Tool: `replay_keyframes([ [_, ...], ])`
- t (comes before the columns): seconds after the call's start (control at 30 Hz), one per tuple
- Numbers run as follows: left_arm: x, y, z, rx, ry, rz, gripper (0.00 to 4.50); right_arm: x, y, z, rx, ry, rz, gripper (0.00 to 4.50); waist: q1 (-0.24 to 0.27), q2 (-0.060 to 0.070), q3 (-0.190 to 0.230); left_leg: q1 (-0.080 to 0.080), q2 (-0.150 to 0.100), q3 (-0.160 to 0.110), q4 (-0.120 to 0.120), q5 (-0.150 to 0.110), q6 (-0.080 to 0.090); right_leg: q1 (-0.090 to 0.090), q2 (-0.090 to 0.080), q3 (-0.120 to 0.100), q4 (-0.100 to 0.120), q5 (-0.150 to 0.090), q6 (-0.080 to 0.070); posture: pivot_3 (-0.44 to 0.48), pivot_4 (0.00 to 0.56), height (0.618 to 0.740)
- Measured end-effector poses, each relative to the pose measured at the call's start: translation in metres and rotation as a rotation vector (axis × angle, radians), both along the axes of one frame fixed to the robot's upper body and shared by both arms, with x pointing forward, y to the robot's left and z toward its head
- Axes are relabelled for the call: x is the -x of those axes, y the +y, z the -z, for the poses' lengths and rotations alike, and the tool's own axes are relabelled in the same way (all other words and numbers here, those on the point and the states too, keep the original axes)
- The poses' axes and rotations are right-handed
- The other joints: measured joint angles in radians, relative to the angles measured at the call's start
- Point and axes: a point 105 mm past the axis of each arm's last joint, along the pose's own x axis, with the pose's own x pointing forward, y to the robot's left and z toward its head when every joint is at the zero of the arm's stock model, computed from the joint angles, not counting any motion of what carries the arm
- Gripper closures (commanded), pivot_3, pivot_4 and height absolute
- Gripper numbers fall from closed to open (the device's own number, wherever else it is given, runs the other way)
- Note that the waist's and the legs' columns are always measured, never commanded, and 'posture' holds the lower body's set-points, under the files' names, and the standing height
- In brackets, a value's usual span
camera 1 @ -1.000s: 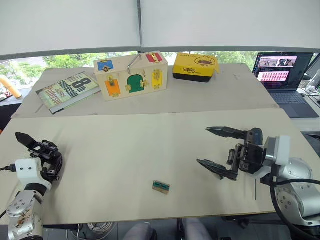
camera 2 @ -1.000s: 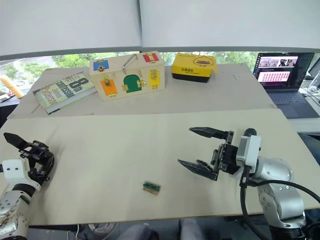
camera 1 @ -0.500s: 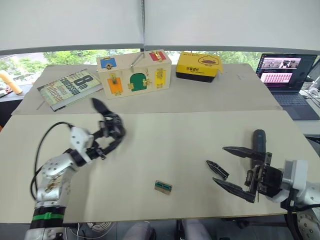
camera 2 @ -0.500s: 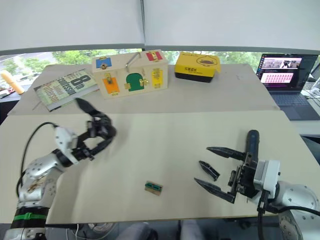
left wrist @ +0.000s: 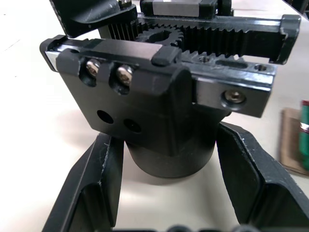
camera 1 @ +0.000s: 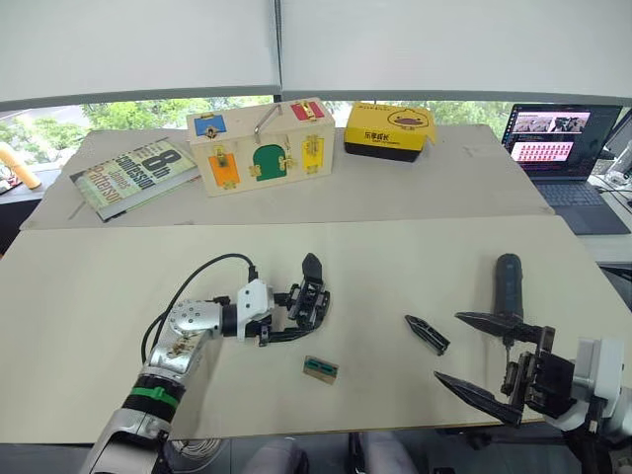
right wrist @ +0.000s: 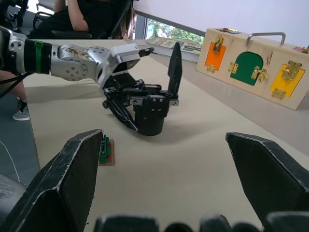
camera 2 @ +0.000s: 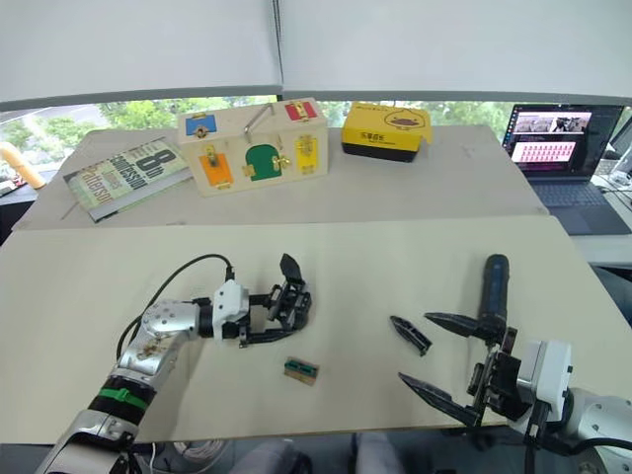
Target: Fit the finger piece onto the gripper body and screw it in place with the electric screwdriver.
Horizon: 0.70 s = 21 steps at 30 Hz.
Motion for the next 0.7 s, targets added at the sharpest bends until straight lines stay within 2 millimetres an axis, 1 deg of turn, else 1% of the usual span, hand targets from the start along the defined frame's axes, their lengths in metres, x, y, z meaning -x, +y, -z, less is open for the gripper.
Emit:
replay_keyframes([
  [0.13, -0.002, -0.006, 0.006, -0.009, 0.004, -0.02, 2.19, 0.001, 0.0, 0.002, 0.001, 0.009, 0.004, 0.0, -0.002, 0.0, 0.0, 0.0, 0.0, 0.0, 0.0, 0.0, 0.0, 0.0, 0.0, 0.0, 0.0, 0.0, 0.0, 0.0, 0.15, 0.74],
  [0.27, -0.003, -0.007, 0.007, -0.004, -0.002, -0.043, 2.19, 0.0, -0.001, 0.001, 0.0, 0.003, 0.009, 0.0, -0.001, 0.0, 0.0, 0.0, 0.0, 0.0, 0.0, 0.0, 0.0, 0.0, 0.0, 0.001, 0.0, 0.0, 0.0, 0.0, 0.15, 0.74],
  [0.43, 0.001, -0.007, 0.007, 0.007, -0.006, -0.076, 2.19, 0.0, 0.002, -0.001, 0.0, -0.004, 0.008, 0.0, 0.0, 0.001, -0.001, 0.0, 0.0, 0.0, 0.0, 0.0, 0.0, 0.0, 0.0, 0.001, 0.0, 0.0, 0.0, 0.0, 0.15, 0.74],
  [0.7, 0.011, -0.001, 0.009, -0.014, 0.007, -0.105, 2.19, 0.001, 0.002, 0.0, 0.01, 0.008, 0.006, 0.0, -0.003, 0.001, -0.001, 0.001, 0.001, 0.0, 0.0, 0.0, 0.0, 0.0, 0.0, 0.001, 0.001, 0.0, 0.0, 0.0, 0.15, 0.74],
])
